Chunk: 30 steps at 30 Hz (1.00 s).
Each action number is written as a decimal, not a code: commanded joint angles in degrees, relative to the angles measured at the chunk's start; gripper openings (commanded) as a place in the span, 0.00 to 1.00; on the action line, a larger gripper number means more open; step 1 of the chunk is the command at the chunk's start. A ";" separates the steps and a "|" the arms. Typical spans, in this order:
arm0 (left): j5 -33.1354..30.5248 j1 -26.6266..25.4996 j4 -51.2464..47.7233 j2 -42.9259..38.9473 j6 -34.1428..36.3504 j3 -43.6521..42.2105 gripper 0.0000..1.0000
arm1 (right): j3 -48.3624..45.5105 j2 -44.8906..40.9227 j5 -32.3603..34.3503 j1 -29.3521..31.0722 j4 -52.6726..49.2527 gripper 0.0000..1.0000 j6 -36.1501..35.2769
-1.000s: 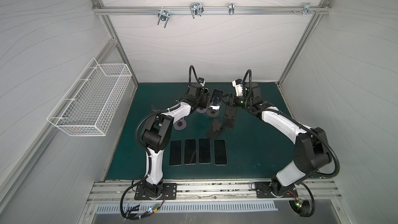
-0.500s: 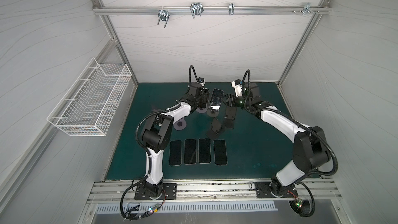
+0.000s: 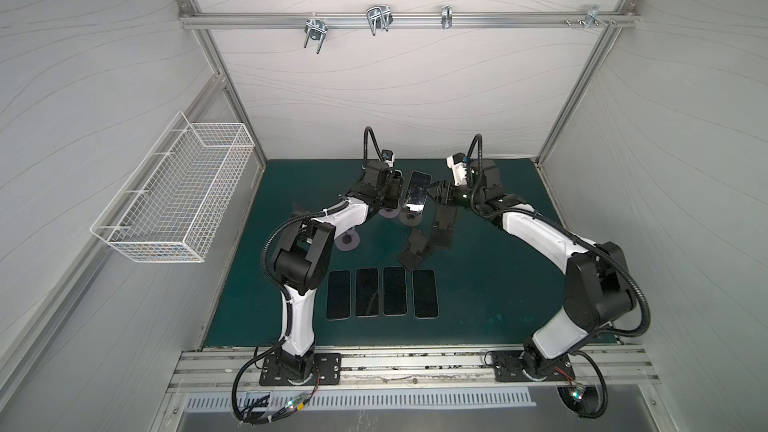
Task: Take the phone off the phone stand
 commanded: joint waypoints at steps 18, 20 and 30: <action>0.56 0.19 3.00 -1.95 0.13 -0.14 0.66 | 0.62 0.56 -0.31 -0.28 1.16 0.65 -1.40; 0.80 0.19 3.01 -2.15 0.13 0.15 0.66 | 1.00 0.53 -0.61 -0.32 0.61 0.65 -1.50; 1.69 0.28 3.32 -4.91 -0.83 0.02 0.65 | -0.93 -1.94 -0.61 -0.49 1.29 0.65 -2.13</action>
